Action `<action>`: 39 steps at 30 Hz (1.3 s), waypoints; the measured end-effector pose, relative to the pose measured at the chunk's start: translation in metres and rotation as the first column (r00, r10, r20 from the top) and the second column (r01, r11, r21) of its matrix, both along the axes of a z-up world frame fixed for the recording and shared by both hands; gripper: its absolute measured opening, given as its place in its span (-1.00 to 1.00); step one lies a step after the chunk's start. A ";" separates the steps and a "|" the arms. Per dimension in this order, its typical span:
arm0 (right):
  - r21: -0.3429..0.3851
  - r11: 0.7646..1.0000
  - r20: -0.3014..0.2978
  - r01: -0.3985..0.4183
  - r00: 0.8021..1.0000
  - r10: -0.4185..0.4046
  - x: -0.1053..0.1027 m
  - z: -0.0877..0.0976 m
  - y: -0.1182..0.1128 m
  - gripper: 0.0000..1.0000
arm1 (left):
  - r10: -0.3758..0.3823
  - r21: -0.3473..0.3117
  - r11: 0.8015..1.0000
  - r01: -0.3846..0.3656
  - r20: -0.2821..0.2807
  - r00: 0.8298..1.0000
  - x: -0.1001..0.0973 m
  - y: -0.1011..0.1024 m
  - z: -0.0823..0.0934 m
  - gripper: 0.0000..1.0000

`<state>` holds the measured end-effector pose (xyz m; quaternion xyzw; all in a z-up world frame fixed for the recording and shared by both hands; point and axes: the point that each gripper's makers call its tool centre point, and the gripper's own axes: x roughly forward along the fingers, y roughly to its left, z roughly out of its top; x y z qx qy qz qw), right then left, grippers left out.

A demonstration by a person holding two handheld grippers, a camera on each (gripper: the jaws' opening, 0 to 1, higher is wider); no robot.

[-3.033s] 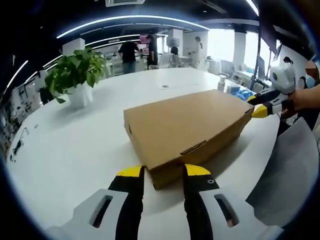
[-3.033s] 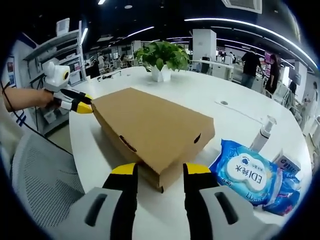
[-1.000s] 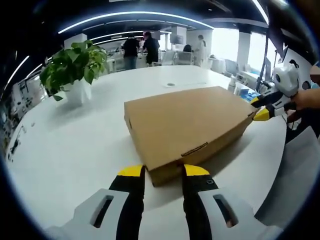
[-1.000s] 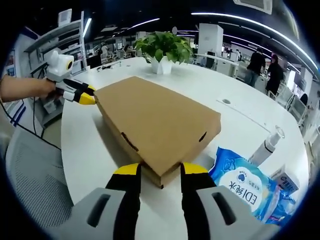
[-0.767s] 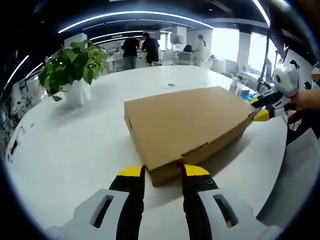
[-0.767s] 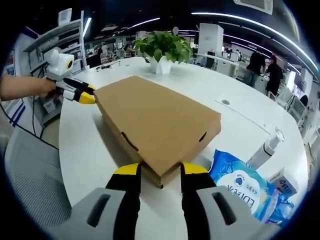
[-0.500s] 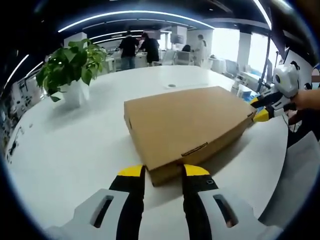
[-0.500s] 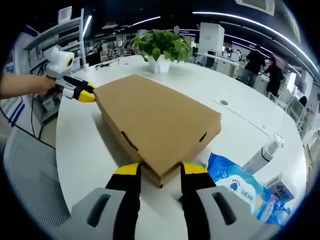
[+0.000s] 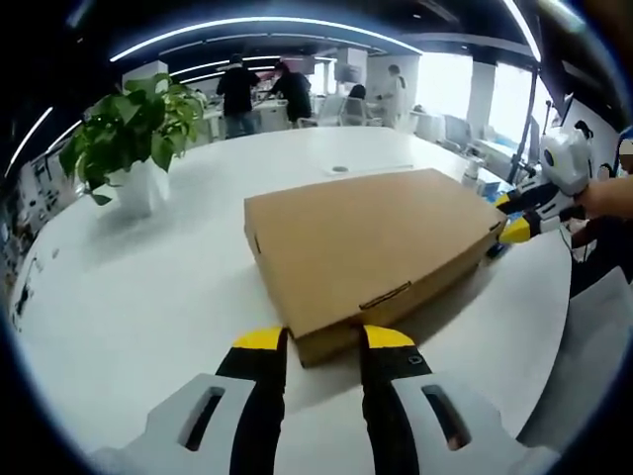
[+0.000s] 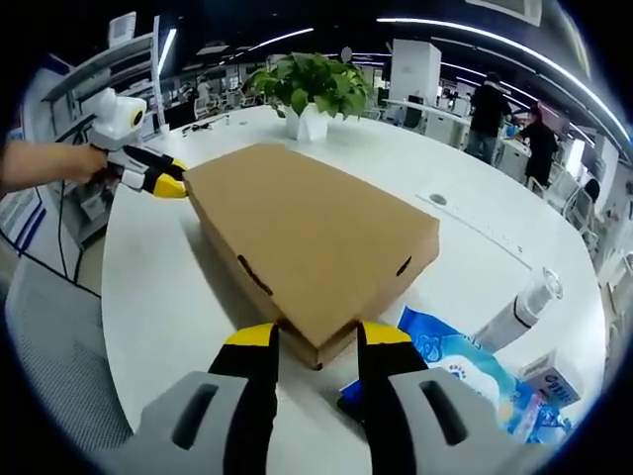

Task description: Operate the shoe box by opening the lid, removing the specified soft item, and placing it in the target area until the item is outside and the box remains undamaged.

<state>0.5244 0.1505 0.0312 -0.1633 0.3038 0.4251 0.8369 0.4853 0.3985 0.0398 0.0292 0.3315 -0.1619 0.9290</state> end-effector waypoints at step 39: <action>0.123 0.939 0.055 0.321 0.943 -0.329 -0.043 0.037 -0.115 0.40 | 0.019 -0.026 1.000 -0.016 0.122 0.992 -0.076 -0.028 0.049 0.12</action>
